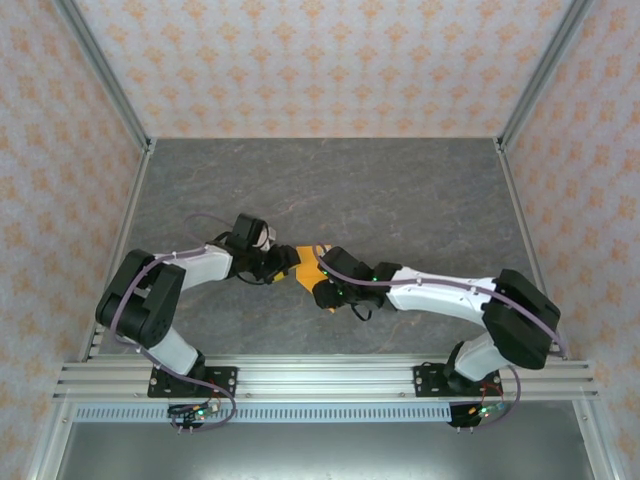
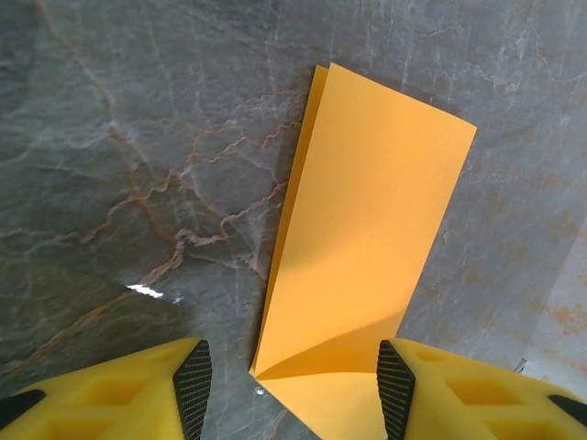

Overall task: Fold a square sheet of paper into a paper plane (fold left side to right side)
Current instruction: Fourth fold the wing at the center of the table.

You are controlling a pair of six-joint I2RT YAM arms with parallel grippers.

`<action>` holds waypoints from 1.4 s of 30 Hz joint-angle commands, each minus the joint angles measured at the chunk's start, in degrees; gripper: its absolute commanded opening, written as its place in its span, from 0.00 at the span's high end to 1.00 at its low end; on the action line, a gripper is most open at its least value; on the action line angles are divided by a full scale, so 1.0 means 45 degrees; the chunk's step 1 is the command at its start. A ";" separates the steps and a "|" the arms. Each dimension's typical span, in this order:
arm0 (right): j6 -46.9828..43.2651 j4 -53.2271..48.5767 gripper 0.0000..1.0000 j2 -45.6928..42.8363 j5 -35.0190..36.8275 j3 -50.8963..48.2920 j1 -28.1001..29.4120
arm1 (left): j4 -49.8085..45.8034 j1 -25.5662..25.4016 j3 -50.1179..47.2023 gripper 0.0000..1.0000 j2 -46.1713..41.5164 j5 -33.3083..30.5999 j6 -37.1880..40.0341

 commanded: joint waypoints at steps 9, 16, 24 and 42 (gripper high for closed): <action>-0.0387 0.0205 0.46 0.1444 0.1090 0.0798 0.0059 | 0.0400 -0.0332 0.0692 0.46 0.0484 0.0042 -0.0266; -0.0308 -0.0080 0.46 0.1627 0.1437 0.0813 0.0022 | 0.0400 -0.0561 0.0913 0.45 0.0822 0.0202 -0.0292; -0.0044 -0.0514 0.47 0.1749 0.1979 0.0842 -0.0128 | 0.0390 -0.0760 0.1158 0.46 0.1081 0.0154 -0.0339; -0.0482 0.0677 0.47 -0.0582 0.1984 -0.0180 0.0264 | -0.0155 -0.0803 0.1507 0.47 0.0246 0.0052 -0.0344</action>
